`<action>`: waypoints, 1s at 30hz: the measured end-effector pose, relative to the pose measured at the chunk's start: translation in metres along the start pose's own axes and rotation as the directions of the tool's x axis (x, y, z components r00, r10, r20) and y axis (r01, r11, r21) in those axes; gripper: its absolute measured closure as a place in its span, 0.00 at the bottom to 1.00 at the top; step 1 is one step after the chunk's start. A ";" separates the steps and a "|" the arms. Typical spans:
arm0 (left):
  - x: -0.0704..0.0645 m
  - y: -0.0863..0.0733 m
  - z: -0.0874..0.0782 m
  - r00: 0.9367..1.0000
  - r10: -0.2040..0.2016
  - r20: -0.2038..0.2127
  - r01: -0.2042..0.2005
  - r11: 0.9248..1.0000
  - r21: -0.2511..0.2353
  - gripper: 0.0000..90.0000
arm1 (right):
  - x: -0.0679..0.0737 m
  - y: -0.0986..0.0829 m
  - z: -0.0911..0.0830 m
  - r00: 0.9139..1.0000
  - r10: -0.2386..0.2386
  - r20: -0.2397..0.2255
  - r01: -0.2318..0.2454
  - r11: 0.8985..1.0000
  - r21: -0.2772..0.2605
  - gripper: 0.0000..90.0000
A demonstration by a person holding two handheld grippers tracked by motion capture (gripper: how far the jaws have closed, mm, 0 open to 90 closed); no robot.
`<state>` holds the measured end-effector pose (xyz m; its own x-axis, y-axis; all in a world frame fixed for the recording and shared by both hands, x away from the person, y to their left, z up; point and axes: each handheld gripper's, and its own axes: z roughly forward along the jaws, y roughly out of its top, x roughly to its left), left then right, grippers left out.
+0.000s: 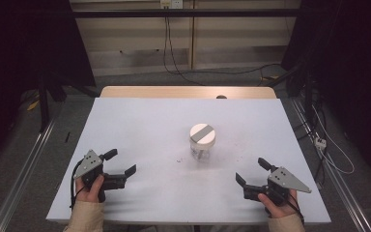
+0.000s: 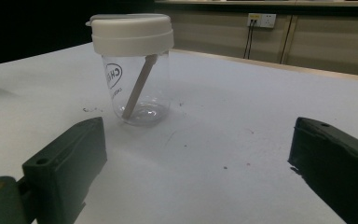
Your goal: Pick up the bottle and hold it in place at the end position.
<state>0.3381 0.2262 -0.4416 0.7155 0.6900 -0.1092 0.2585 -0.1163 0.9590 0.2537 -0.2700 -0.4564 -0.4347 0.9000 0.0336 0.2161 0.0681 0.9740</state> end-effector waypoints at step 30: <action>0.000 -0.003 -0.002 1.000 -0.009 0.005 0.009 1.000 0.006 0.04 | 0.017 0.017 0.053 0.999 -0.007 -0.048 0.008 1.000 0.017 0.04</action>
<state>0.3359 0.2283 -0.4435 0.7164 0.6875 -0.1189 0.2687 -0.1146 0.9564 0.2963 -0.2310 -0.4512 -0.4776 0.8778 0.0372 0.2276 0.0827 0.9702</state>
